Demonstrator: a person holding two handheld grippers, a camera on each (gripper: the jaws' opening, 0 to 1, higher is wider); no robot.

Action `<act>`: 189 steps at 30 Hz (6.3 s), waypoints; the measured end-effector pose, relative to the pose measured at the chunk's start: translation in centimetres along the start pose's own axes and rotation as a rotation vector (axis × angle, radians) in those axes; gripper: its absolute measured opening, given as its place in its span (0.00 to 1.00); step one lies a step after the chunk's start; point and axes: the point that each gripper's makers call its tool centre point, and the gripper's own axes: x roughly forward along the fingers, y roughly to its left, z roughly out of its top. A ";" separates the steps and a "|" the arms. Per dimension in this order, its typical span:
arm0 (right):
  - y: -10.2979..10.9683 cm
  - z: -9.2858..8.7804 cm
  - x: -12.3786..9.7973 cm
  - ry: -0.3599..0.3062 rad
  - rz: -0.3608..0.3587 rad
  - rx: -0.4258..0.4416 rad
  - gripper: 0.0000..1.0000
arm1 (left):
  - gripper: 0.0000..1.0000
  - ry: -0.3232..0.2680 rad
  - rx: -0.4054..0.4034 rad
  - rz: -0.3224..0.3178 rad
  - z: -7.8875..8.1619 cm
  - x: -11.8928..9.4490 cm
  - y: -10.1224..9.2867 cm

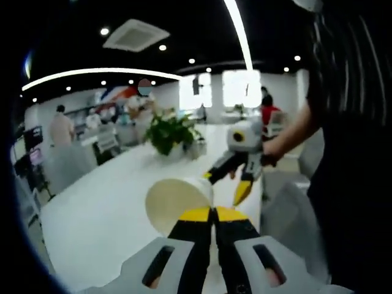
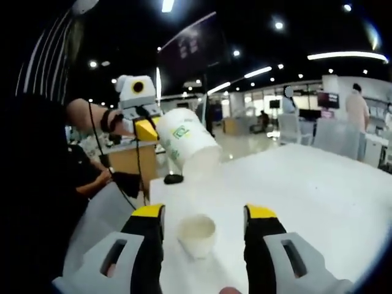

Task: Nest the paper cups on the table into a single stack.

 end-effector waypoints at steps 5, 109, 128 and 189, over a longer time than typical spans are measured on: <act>0.1 0.1 -0.2 -0.017 -0.005 -0.017 0.52 | 0.00 0.043 0.024 -0.021 0.1 -0.6 -0.8; -0.8 -3.3 -7.0 -0.084 -0.125 0.043 0.98 | 0.00 0.886 0.465 -0.322 -12.8 7.3 -2.4; -0.5 -3.6 -7.6 -0.096 -0.143 0.077 0.98 | 0.13 0.890 0.376 -0.318 -14.7 7.8 -2.7; -0.5 -2.8 -3.8 0.024 -0.126 -0.007 1.00 | 0.64 0.481 0.007 0.147 -12.7 -1.0 2.8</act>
